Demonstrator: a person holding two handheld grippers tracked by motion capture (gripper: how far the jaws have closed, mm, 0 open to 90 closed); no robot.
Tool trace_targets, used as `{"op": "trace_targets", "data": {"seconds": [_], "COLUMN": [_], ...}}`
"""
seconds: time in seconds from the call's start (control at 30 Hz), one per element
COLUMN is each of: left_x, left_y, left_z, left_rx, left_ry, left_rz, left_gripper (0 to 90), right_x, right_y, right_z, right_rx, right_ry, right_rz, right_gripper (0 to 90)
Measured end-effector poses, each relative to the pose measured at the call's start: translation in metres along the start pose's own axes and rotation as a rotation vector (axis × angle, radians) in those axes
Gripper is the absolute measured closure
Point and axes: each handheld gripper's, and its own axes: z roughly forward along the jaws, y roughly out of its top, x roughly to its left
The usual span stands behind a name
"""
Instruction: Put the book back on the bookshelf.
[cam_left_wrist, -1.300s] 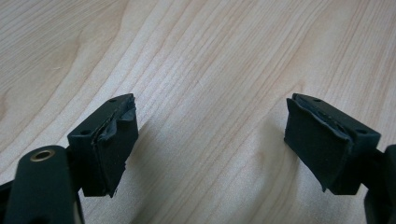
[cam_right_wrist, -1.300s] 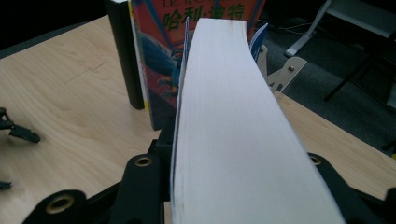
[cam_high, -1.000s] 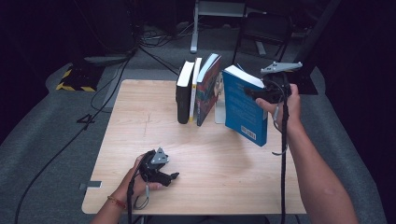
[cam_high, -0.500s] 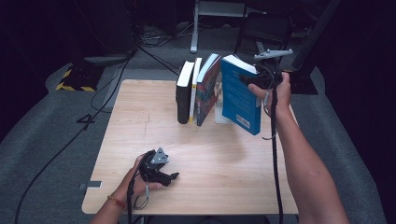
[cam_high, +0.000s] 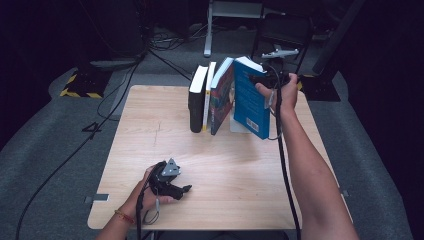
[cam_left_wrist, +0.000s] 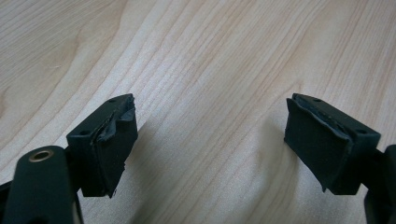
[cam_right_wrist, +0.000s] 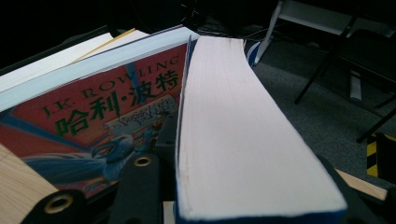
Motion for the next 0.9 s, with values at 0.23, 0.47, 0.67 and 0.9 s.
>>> {"op": "trace_targets", "data": {"seconds": [0.23,0.47,0.67,0.9], "left_x": [0.000,0.000,0.000,0.000], "left_y": [0.000,0.000,0.000,0.000], "left_z": [0.000,0.000,0.000,0.000], "left_rx": [0.000,0.000,0.000,-0.002], "left_ry": [-0.002,-0.002,-0.001,0.002], "left_rz": [0.000,0.000,0.000,0.002], "left_gripper": [17.0,17.0,17.0,17.5], "right_x": [-0.002,-0.004,-0.003,-0.005], "right_y": [-0.002,-0.009,-0.016,-0.036], "right_z": [0.012,0.024,0.019,0.005], "right_rx": [-0.019,-0.028,-0.047,-0.067], "right_ry": [-0.032,-0.043,-0.029,0.003], "right_rz": [0.042,0.063,0.057,0.067], "right_gripper": [60.5,60.4,60.1,59.8]}}
